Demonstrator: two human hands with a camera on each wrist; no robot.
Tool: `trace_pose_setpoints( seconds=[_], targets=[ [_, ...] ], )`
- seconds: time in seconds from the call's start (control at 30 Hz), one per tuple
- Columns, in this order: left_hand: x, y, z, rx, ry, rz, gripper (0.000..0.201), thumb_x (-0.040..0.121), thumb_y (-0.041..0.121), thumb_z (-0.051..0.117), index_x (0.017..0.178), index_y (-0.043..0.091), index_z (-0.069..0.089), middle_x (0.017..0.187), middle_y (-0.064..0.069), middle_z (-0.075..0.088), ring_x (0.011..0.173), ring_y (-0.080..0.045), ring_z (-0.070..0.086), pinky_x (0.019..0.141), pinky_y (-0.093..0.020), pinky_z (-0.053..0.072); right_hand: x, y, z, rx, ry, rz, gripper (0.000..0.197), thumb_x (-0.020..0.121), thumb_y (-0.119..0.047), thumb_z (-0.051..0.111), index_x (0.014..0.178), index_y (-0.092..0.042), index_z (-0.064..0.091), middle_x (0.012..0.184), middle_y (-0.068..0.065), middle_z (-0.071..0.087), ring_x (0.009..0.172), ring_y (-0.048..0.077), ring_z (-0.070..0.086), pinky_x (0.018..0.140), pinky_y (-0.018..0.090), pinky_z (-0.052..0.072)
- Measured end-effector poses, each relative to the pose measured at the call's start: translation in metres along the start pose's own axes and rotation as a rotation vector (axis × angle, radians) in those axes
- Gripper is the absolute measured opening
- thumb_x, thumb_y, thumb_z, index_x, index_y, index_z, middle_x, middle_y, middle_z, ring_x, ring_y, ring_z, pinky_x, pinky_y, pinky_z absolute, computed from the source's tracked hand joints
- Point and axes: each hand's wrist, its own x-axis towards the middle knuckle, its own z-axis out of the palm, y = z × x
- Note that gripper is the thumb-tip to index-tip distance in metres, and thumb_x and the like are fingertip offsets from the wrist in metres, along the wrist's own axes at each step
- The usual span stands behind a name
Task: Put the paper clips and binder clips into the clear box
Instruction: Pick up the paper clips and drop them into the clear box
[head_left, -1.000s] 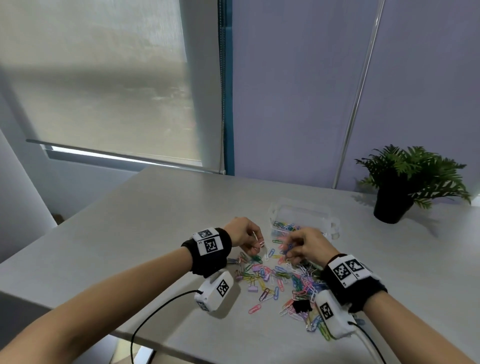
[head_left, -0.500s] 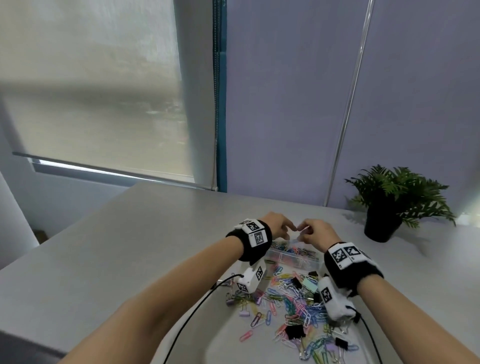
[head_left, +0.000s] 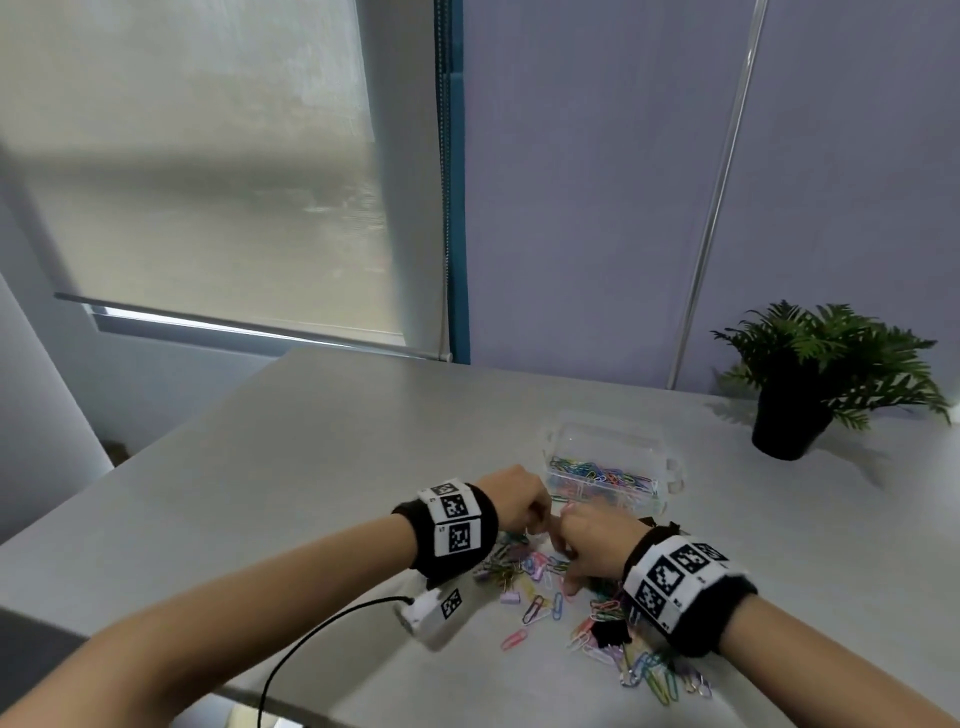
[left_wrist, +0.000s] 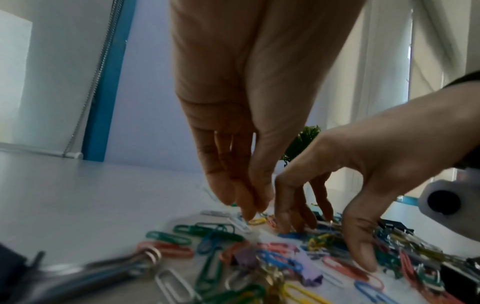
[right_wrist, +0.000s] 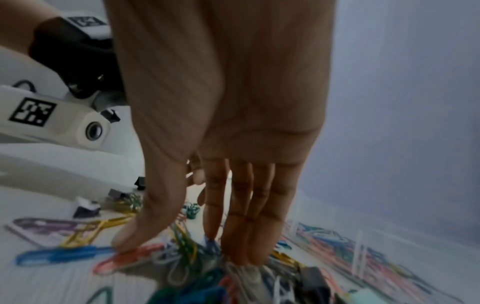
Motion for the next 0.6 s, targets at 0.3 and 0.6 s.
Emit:
trace_pose_setpoints(
  seconds=[0.3, 0.6],
  targets=[
    [0.013, 0.021, 0.023, 0.063, -0.068, -0.127, 0.029, 0.077, 0.017, 0.072, 0.104, 0.008, 0.068, 0.109, -0.015, 0.068, 0.102, -0.03, 0.063, 0.084, -0.035, 0.05, -0.003, 0.012, 0.011, 0.156, 0.117, 0.034, 0.037, 0.073, 0.0, 0.069, 0.065, -0.023, 0.041, 0.081, 0.001, 0.056, 0.081, 0.019, 0.048, 0.066, 0.027, 0.033],
    [0.0, 0.011, 0.018, -0.049, -0.064, -0.057, 0.025, 0.081, -0.002, 0.052, 0.098, 0.007, 0.068, 0.102, -0.014, 0.071, 0.097, -0.029, 0.065, 0.081, -0.033, 0.051, -0.009, 0.029, 0.015, 0.332, 0.257, 0.069, 0.038, 0.073, -0.004, 0.067, 0.061, -0.03, 0.042, 0.068, -0.011, 0.048, 0.075, 0.014, 0.05, 0.064, 0.028, 0.041]
  ],
)
